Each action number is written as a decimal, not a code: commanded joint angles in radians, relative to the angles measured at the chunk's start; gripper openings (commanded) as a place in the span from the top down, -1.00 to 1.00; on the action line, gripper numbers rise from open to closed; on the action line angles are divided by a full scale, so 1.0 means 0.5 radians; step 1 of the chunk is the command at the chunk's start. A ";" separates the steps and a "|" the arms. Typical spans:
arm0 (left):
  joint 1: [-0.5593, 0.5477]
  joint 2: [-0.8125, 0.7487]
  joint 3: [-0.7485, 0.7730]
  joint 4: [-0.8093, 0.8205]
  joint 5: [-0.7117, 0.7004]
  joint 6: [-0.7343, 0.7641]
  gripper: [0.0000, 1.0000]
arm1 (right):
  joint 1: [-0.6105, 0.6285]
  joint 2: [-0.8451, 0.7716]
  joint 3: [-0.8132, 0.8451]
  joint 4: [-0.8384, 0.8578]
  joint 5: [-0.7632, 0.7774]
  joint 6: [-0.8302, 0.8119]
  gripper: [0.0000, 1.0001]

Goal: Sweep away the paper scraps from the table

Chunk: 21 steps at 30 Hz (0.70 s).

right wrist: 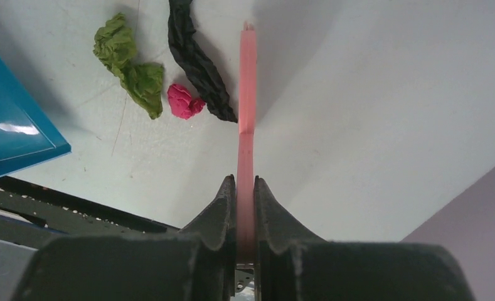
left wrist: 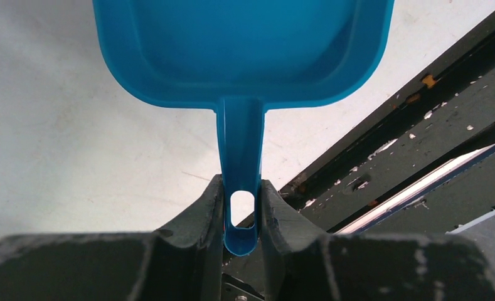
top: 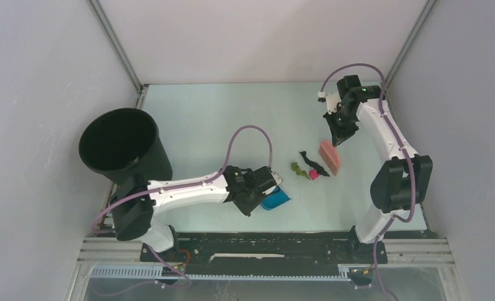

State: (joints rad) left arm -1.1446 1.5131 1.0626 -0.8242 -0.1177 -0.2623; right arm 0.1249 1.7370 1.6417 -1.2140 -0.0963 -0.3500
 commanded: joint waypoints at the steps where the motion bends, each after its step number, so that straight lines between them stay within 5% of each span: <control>1: -0.013 0.090 0.129 -0.017 0.091 0.121 1.00 | -0.005 -0.164 0.073 -0.052 0.067 -0.018 1.00; 11: -0.012 0.311 0.302 -0.015 0.144 0.137 1.00 | 0.239 0.061 0.200 0.116 0.556 -0.083 1.00; 21: -0.015 0.579 0.493 0.007 0.118 0.061 1.00 | 0.533 0.068 -0.095 0.024 -0.174 0.107 1.00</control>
State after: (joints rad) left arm -1.1461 1.7691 1.2552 -0.8314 -0.0433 -0.2199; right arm 0.3496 1.8053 1.6562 -1.1622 0.0074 -0.3492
